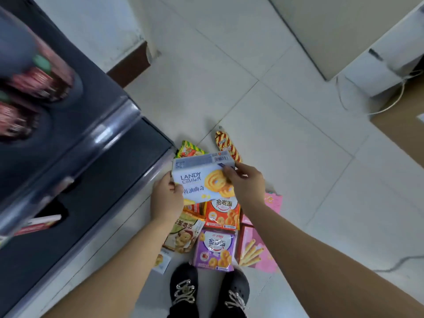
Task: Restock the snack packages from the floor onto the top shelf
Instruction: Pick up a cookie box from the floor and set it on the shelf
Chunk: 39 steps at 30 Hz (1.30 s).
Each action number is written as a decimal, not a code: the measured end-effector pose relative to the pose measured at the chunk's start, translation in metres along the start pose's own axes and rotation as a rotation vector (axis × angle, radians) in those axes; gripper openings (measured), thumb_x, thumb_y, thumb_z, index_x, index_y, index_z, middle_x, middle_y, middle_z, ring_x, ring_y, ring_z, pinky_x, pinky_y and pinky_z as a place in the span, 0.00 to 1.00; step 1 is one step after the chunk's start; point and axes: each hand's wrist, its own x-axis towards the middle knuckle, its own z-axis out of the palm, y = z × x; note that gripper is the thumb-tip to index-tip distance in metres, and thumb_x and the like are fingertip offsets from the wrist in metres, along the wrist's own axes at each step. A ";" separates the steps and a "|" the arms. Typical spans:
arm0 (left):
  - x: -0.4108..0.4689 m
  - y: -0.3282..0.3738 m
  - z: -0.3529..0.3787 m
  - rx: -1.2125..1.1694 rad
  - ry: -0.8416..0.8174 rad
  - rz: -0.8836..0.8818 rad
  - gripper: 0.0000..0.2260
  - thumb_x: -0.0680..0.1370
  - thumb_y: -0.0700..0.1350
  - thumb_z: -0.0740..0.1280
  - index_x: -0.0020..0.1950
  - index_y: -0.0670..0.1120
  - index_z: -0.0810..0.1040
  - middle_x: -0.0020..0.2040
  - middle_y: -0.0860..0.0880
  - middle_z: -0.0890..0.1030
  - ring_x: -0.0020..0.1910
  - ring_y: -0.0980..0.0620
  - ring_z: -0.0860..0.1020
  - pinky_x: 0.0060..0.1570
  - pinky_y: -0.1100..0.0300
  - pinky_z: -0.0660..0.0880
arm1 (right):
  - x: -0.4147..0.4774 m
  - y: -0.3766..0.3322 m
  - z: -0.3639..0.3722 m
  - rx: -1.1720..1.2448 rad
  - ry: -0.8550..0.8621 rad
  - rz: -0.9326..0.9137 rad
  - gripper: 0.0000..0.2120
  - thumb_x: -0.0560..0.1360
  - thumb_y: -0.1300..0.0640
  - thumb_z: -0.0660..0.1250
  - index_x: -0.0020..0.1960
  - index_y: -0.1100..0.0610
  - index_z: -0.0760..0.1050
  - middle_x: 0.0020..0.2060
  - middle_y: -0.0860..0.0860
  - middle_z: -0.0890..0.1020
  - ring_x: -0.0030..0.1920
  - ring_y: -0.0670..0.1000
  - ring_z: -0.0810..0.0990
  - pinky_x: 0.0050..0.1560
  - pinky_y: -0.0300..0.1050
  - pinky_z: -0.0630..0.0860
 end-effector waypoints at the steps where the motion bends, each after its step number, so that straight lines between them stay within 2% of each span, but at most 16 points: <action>1: -0.015 0.012 -0.013 0.008 0.015 0.010 0.10 0.78 0.37 0.62 0.51 0.52 0.74 0.54 0.46 0.79 0.47 0.50 0.79 0.43 0.57 0.74 | -0.012 -0.018 -0.009 -0.009 0.002 -0.011 0.13 0.73 0.48 0.72 0.57 0.48 0.82 0.43 0.48 0.82 0.42 0.50 0.80 0.41 0.46 0.77; 5: -0.071 0.060 -0.062 -0.035 0.117 0.000 0.10 0.80 0.39 0.60 0.60 0.49 0.71 0.55 0.50 0.78 0.52 0.49 0.78 0.47 0.55 0.74 | -0.055 -0.081 -0.036 -0.151 -0.019 -0.140 0.12 0.75 0.47 0.69 0.57 0.49 0.82 0.40 0.49 0.77 0.40 0.49 0.75 0.37 0.39 0.69; 8: -0.111 0.092 -0.097 -0.054 0.183 0.024 0.13 0.81 0.40 0.60 0.64 0.48 0.71 0.55 0.50 0.78 0.53 0.49 0.78 0.49 0.54 0.75 | -0.090 -0.121 -0.050 -0.204 -0.036 -0.214 0.14 0.77 0.50 0.65 0.61 0.48 0.79 0.45 0.49 0.74 0.46 0.50 0.75 0.44 0.38 0.65; 11: -0.149 0.112 -0.133 -0.075 0.257 0.054 0.16 0.82 0.42 0.58 0.69 0.49 0.70 0.54 0.48 0.75 0.53 0.49 0.78 0.48 0.55 0.75 | -0.129 -0.161 -0.060 -0.209 -0.085 -0.283 0.15 0.78 0.52 0.64 0.64 0.48 0.77 0.51 0.54 0.76 0.54 0.56 0.77 0.49 0.41 0.68; 14: -0.183 0.122 -0.170 -0.122 0.341 0.027 0.18 0.82 0.42 0.58 0.72 0.47 0.68 0.53 0.47 0.74 0.50 0.49 0.77 0.46 0.58 0.72 | -0.172 -0.204 -0.066 -0.181 -0.163 -0.407 0.16 0.79 0.54 0.63 0.67 0.49 0.75 0.56 0.53 0.75 0.57 0.53 0.76 0.51 0.39 0.67; 18: -0.229 0.124 -0.223 -0.203 0.531 -0.039 0.19 0.81 0.40 0.60 0.72 0.45 0.69 0.52 0.46 0.72 0.52 0.44 0.76 0.51 0.52 0.73 | -0.228 -0.250 -0.058 -0.196 -0.322 -0.540 0.17 0.81 0.52 0.60 0.69 0.47 0.72 0.57 0.50 0.76 0.56 0.50 0.76 0.52 0.39 0.69; 21: -0.266 0.119 -0.264 -0.265 0.675 -0.047 0.18 0.81 0.40 0.60 0.71 0.48 0.69 0.50 0.42 0.71 0.51 0.40 0.74 0.46 0.53 0.70 | -0.273 -0.271 -0.041 -0.188 -0.429 -0.627 0.18 0.81 0.52 0.59 0.70 0.48 0.71 0.58 0.52 0.77 0.58 0.53 0.77 0.59 0.47 0.73; 23: -0.294 0.111 -0.293 -0.306 0.764 -0.043 0.18 0.80 0.39 0.59 0.69 0.53 0.71 0.49 0.40 0.72 0.45 0.45 0.74 0.41 0.56 0.70 | -0.308 -0.282 -0.028 -0.199 -0.481 -0.690 0.18 0.81 0.52 0.59 0.71 0.48 0.70 0.57 0.52 0.77 0.58 0.53 0.77 0.57 0.46 0.73; 25: -0.326 0.101 -0.322 -0.349 0.829 -0.018 0.19 0.80 0.37 0.58 0.61 0.61 0.72 0.46 0.42 0.71 0.38 0.49 0.72 0.37 0.58 0.70 | -0.345 -0.291 -0.013 -0.216 -0.531 -0.769 0.18 0.81 0.52 0.58 0.71 0.49 0.70 0.58 0.52 0.77 0.59 0.53 0.76 0.53 0.44 0.71; 27: -0.359 0.086 -0.350 -0.362 0.899 -0.027 0.21 0.79 0.37 0.57 0.60 0.64 0.70 0.44 0.45 0.71 0.39 0.50 0.73 0.36 0.59 0.70 | -0.385 -0.300 0.003 -0.231 -0.592 -0.843 0.18 0.81 0.51 0.58 0.70 0.47 0.70 0.57 0.51 0.78 0.58 0.51 0.75 0.49 0.42 0.68; 29: -0.390 0.068 -0.376 -0.371 0.980 -0.074 0.21 0.80 0.37 0.57 0.67 0.58 0.70 0.46 0.44 0.72 0.42 0.51 0.73 0.37 0.63 0.69 | -0.428 -0.308 0.018 -0.243 -0.644 -0.891 0.18 0.81 0.50 0.58 0.70 0.44 0.70 0.55 0.51 0.78 0.57 0.50 0.75 0.46 0.41 0.65; 31: -0.423 0.054 -0.402 -0.390 1.058 -0.120 0.22 0.80 0.37 0.56 0.72 0.53 0.69 0.48 0.42 0.73 0.43 0.50 0.74 0.37 0.63 0.68 | -0.472 -0.313 0.031 -0.235 -0.682 -0.934 0.17 0.81 0.51 0.59 0.69 0.44 0.72 0.55 0.51 0.78 0.59 0.52 0.75 0.48 0.42 0.66; 34: -0.471 0.030 -0.439 -0.430 1.162 -0.178 0.22 0.80 0.37 0.56 0.73 0.51 0.67 0.50 0.41 0.74 0.43 0.52 0.73 0.39 0.58 0.67 | -0.538 -0.314 0.051 -0.192 -0.750 -0.984 0.16 0.80 0.53 0.61 0.67 0.47 0.75 0.58 0.53 0.80 0.61 0.53 0.76 0.54 0.42 0.68; 36: -0.503 0.011 -0.463 -0.450 1.229 -0.212 0.22 0.80 0.37 0.56 0.73 0.50 0.68 0.50 0.41 0.74 0.42 0.58 0.71 0.42 0.60 0.64 | -0.581 -0.311 0.062 -0.184 -0.816 -1.014 0.17 0.80 0.52 0.60 0.68 0.50 0.74 0.60 0.51 0.79 0.62 0.52 0.75 0.55 0.39 0.67; 37: -0.519 0.000 -0.475 -0.438 1.257 -0.222 0.22 0.80 0.37 0.56 0.73 0.49 0.68 0.49 0.40 0.75 0.42 0.59 0.70 0.43 0.61 0.64 | -0.603 -0.310 0.067 -0.179 -0.843 -1.031 0.16 0.80 0.52 0.60 0.67 0.52 0.74 0.58 0.50 0.80 0.61 0.52 0.76 0.54 0.40 0.67; 39: -0.552 -0.021 -0.497 -0.413 1.323 -0.227 0.22 0.78 0.36 0.56 0.70 0.50 0.72 0.46 0.40 0.76 0.42 0.57 0.69 0.43 0.62 0.65 | -0.647 -0.308 0.077 -0.163 -0.886 -1.057 0.12 0.80 0.52 0.61 0.60 0.55 0.75 0.47 0.49 0.80 0.54 0.55 0.79 0.45 0.41 0.66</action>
